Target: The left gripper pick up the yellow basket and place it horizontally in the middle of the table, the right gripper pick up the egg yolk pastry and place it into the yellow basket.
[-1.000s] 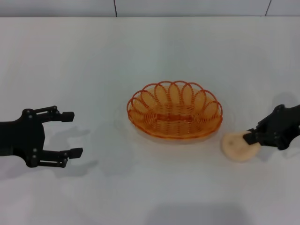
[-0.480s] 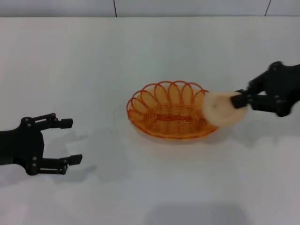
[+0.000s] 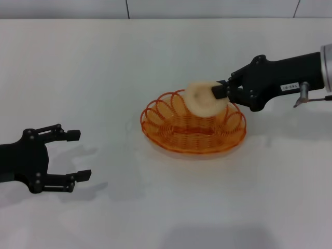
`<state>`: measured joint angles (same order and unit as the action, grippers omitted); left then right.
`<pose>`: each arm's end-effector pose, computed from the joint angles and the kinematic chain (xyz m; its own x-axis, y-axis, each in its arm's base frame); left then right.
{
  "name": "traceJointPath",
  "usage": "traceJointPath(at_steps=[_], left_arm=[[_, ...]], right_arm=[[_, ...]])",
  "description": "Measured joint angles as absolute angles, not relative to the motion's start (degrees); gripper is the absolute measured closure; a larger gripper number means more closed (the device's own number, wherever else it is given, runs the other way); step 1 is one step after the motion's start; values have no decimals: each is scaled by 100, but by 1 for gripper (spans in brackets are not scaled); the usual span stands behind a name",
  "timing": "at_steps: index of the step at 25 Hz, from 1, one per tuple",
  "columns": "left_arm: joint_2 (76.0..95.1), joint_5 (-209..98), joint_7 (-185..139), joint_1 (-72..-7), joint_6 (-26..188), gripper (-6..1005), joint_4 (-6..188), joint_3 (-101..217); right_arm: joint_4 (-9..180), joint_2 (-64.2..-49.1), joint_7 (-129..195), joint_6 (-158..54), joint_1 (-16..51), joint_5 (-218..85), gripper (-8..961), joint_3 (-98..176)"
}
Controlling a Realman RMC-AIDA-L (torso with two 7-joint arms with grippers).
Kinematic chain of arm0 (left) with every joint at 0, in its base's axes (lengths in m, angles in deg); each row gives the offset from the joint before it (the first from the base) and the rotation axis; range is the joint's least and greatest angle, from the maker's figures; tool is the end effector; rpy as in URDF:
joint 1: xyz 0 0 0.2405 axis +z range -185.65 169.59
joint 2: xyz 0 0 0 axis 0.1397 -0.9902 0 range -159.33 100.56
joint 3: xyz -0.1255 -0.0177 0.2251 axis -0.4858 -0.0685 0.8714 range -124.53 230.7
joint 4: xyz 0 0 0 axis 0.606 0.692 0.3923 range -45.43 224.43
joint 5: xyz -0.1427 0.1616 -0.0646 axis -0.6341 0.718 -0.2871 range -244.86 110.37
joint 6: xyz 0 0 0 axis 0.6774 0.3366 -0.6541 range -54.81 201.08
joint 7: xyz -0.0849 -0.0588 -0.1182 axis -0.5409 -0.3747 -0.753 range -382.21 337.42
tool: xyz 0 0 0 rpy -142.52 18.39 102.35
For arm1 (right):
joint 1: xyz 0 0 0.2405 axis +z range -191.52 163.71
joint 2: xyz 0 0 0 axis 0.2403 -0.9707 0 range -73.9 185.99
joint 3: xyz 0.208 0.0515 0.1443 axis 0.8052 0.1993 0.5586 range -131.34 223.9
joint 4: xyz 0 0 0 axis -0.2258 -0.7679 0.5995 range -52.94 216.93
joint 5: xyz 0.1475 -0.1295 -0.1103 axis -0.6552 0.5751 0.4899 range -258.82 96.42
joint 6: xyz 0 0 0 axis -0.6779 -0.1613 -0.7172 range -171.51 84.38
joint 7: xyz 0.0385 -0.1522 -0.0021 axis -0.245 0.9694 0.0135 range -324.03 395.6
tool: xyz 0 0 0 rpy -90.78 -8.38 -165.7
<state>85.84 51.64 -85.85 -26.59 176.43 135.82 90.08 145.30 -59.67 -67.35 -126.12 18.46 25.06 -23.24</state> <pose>-0.3240 0.2759 0.0412 0.9101 0.1483 0.3869 0.2469 -0.9440 -0.2188 0.1563 0.3825 0.0005 0.9271 -0.2069 -0.3125 -0.2612 -0.9547 -0.1428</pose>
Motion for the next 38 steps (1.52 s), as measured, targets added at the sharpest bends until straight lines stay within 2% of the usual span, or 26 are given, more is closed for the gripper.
traceJointPath(at_steps=[3,11,24,25,27,32,38], left_arm=[[8584,5158,-8574,-2693,17664,109,13582,9008],[8584,5149,-8592,-2795,17656,110,13567,9008],[8524,5120,-8930,-3068,17641,110,13529,9012],[8515,5128,-8973,-3108,17647,110,13529,9025],[8492,5163,-9046,-3185,17656,110,13529,9044],[8433,5213,-9175,-3313,17657,110,13529,9058],[8383,5264,-9326,-3461,17645,110,13541,9066]], right_arm=[[14252,-5965,-6452,-12477,1851,2368,926,-2346],[13972,-5962,-5941,-12222,1583,1928,820,-2416],[13783,-5856,-4533,-13116,951,1532,280,-1868],[13574,-5786,-4395,-13155,930,1546,242,-1834],[13458,-5738,-4325,-13185,929,1548,166,-1829],[13312,-5651,-4160,-13313,924,1618,94,-1829],[13101,-5573,-4016,-13423,945,1690,94,-1716]])
